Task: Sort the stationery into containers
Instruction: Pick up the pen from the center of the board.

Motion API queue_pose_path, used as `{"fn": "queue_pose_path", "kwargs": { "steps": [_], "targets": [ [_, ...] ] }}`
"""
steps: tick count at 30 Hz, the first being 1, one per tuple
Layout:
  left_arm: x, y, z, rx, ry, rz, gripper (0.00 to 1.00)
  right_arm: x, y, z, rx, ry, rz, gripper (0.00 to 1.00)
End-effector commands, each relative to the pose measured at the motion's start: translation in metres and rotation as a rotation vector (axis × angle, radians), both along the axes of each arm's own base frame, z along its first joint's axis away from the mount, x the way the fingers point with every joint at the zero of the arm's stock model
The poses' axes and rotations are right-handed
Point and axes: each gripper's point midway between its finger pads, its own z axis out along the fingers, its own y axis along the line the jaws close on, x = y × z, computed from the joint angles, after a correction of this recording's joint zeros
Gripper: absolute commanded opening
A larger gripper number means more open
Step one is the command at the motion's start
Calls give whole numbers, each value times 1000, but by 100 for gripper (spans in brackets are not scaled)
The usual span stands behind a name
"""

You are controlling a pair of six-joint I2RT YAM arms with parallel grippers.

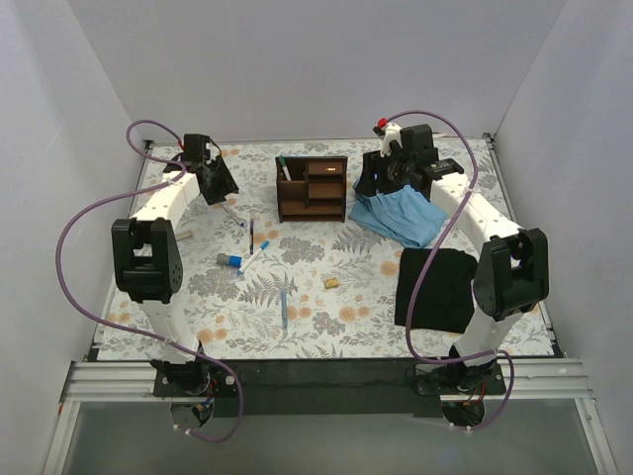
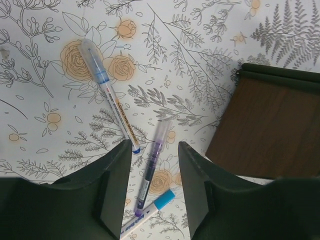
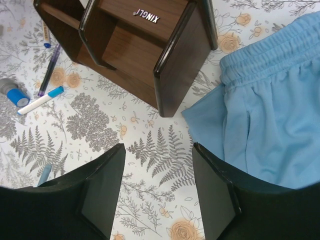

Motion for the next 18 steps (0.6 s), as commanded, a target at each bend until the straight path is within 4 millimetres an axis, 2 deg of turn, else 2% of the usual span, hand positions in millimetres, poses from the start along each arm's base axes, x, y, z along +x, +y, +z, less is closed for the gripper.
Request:
{"fn": "queue_pose_path", "kwargs": {
  "steps": [1,4,5,7,8,9,12,18],
  "targets": [
    [15,12,-4,10,-20,73,33,-12,8,7,70,40,70,65],
    [26,23,-13,32,-29,103,21,-13,9,-4,85,90,73,67],
    [33,25,-19,40,-26,105,20,-12,9,-6,90,99,72,67],
    [43,28,-18,52,-39,107,19,-10,9,-11,98,115,72,67],
    [46,28,-26,56,-27,103,19,-9,9,-10,100,114,73,67],
    [53,29,-21,60,-42,102,19,-7,10,-12,102,120,75,68],
    [60,32,-28,83,-36,100,24,-4,12,-14,112,130,83,68],
    [62,38,-38,118,-12,113,28,3,12,-16,125,140,82,70]
  ]
}}
